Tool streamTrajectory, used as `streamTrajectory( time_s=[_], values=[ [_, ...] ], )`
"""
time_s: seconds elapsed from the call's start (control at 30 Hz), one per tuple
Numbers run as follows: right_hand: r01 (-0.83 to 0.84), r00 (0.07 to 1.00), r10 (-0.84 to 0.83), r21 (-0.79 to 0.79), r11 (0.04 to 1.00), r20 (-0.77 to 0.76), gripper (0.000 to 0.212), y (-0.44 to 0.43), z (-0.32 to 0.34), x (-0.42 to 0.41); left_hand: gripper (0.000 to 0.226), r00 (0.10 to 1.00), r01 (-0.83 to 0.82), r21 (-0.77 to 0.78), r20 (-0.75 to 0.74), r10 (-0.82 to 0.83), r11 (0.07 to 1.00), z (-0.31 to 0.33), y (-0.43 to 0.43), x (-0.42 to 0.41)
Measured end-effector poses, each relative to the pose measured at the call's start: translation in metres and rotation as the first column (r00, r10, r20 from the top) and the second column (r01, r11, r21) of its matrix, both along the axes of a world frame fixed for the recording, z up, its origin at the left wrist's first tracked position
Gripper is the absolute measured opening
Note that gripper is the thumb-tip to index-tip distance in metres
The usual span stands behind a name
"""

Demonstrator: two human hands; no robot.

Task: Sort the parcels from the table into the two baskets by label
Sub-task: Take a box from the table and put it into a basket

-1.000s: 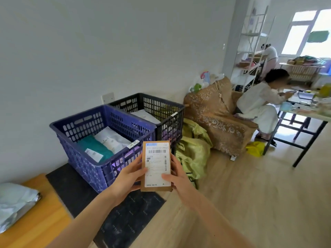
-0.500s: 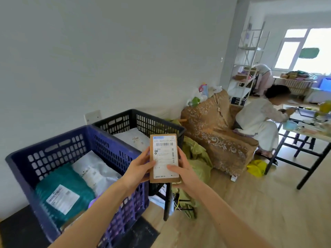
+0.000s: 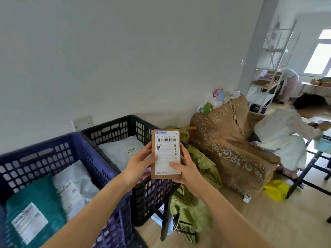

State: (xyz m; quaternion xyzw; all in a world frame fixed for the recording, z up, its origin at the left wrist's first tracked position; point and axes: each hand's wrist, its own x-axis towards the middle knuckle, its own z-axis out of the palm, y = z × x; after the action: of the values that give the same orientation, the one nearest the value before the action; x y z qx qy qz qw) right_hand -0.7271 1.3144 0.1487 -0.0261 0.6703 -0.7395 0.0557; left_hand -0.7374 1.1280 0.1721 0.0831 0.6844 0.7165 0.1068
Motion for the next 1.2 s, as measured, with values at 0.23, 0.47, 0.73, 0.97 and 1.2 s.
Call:
streamTrajectory(
  time_s=[0.23,0.47,0.73,0.97,1.2],
  values=[
    [-0.165,0.986,0.164,0.046,0.985,0.032,0.073,0.045,0.015,-0.088,0.063,0.981,-0.191,-0.019,0.013,0.192,0.981,0.010,0.037,-0.059],
    [-0.317,0.947,0.314,0.044,0.947,0.061,0.068,0.063,0.019,-0.159,0.067,0.939,-0.341,-0.085,0.024,0.344,0.936,0.013,0.060,-0.104],
    [-0.401,0.906,0.395,0.010,0.916,0.149,0.062,0.048,0.003,-0.224,0.077,0.899,-0.420,-0.203,0.041,0.436,0.885,0.003,0.051,-0.159],
    [-0.496,0.830,0.472,0.009,0.868,0.296,0.066,0.019,-0.018,-0.266,0.083,0.869,-0.423,-0.268,0.150,0.472,0.865,-0.023,0.019,-0.193],
    [-0.548,0.749,0.489,0.002,0.837,0.446,0.071,0.001,-0.044,-0.292,0.086,0.829,-0.421,-0.287,0.263,0.494,0.860,-0.052,0.003,-0.215]
  ],
)
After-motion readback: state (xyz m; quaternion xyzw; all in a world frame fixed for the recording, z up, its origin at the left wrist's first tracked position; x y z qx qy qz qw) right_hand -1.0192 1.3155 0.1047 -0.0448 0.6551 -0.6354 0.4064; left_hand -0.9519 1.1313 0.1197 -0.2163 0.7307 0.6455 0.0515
